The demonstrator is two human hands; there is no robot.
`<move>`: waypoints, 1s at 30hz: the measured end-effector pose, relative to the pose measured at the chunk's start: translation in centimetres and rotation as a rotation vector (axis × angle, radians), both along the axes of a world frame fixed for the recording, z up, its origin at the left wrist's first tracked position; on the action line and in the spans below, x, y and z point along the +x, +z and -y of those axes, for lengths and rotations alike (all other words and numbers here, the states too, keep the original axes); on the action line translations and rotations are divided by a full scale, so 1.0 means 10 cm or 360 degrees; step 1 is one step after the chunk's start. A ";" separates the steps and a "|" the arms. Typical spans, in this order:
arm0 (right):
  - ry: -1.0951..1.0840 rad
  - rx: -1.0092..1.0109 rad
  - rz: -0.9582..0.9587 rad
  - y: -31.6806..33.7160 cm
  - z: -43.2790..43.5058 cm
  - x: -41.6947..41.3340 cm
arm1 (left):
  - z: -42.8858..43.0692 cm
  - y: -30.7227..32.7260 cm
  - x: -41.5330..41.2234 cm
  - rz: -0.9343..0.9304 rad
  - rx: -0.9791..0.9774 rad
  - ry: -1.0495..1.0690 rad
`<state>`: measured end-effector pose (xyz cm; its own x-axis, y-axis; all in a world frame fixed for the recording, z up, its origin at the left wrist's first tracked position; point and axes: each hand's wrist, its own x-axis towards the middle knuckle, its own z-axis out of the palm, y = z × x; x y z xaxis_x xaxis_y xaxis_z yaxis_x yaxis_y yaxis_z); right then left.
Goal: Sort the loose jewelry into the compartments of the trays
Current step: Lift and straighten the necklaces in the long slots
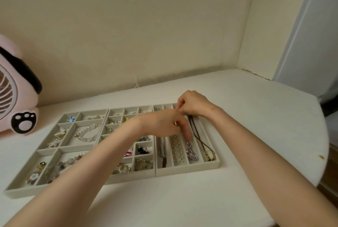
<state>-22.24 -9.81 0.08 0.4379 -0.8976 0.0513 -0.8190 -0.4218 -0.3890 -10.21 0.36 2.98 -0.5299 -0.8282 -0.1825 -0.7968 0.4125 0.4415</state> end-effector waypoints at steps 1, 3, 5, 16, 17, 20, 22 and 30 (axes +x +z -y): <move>-0.0006 -0.0026 0.0005 -0.01 0.00 0.00 | -0.01 -0.01 -0.02 0.0005 0.0061 -0.0060; -0.0018 -0.0082 -0.0002 -0.03 0.00 0.01 | -0.03 -0.02 -0.05 0.0034 0.0140 -0.0127; -0.0029 -0.0128 -0.0007 -0.05 0.00 0.02 | -0.04 -0.04 -0.07 0.0059 0.0168 -0.0156; -0.0067 -0.0273 0.0000 -0.11 0.02 0.04 | -0.10 0.03 -0.10 0.0187 0.0165 -0.0170; -0.0067 -0.0280 -0.0002 -0.11 0.02 0.04 | -0.11 0.04 -0.10 0.0195 0.0177 -0.0169; -0.0064 -0.0306 0.0005 -0.12 0.02 0.04 | -0.12 0.07 -0.08 0.0233 0.0196 -0.0173; -0.0058 -0.0323 0.0015 -0.13 0.02 0.04 | -0.13 0.09 -0.07 0.0264 0.0193 -0.0191; -0.0070 -0.0262 0.0092 -0.08 0.02 -0.01 | -0.16 0.16 -0.06 0.0086 0.0232 -0.0182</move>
<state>-22.33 -9.98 -0.68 0.3903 -0.8932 0.2234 -0.8163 -0.4480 -0.3647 -10.86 1.96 4.54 -0.6053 -0.7258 -0.3268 -0.7725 0.4368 0.4608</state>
